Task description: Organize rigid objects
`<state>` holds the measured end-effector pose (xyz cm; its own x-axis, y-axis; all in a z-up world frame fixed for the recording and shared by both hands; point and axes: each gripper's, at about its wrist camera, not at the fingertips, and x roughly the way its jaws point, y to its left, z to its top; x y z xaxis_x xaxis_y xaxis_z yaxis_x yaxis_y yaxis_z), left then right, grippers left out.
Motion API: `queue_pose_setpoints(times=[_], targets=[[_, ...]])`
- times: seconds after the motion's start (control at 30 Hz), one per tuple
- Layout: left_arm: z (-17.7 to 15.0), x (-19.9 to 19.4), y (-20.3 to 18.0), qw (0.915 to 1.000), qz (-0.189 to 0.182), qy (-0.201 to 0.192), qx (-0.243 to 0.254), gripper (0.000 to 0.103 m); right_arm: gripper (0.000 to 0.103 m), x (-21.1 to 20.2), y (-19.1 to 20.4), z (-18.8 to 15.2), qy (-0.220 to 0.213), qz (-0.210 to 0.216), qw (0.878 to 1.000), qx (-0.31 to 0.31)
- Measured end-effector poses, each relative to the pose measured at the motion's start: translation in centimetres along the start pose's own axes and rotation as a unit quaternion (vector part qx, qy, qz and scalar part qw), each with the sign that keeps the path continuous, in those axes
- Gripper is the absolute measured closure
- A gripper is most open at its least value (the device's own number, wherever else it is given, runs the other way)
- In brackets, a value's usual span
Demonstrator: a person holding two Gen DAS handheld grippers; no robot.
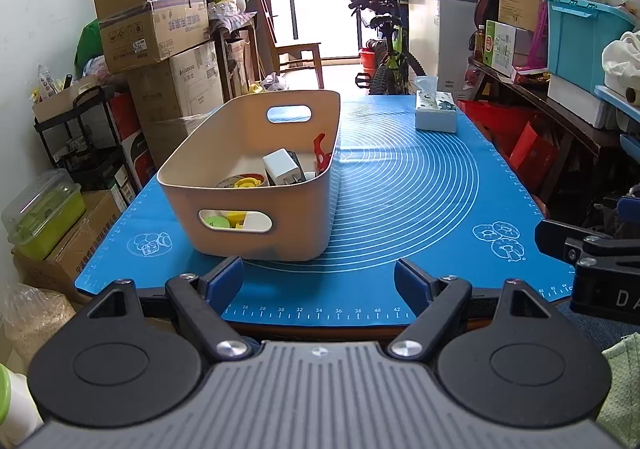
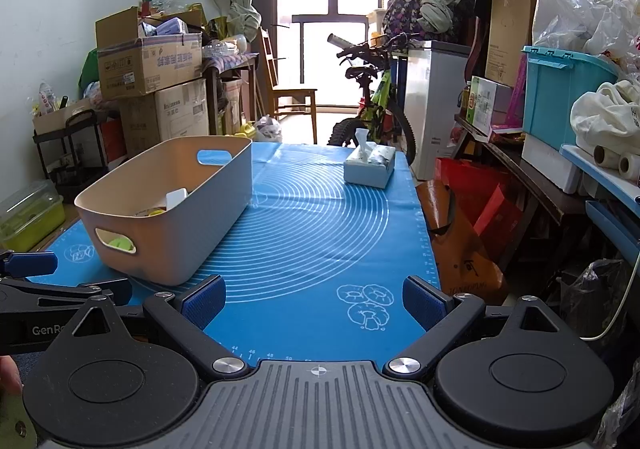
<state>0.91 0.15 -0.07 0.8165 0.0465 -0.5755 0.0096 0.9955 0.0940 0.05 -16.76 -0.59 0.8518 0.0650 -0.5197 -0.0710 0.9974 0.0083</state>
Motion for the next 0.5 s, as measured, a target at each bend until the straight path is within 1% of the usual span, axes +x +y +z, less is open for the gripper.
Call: queue_pose_setpoints(times=[0.5], targets=[[-0.05, -0.04, -0.08, 1.0, -0.001, -0.001, 0.0, 0.02, 0.008, 0.07, -0.08, -0.06, 0.001, 0.0, 1.0, 0.0]])
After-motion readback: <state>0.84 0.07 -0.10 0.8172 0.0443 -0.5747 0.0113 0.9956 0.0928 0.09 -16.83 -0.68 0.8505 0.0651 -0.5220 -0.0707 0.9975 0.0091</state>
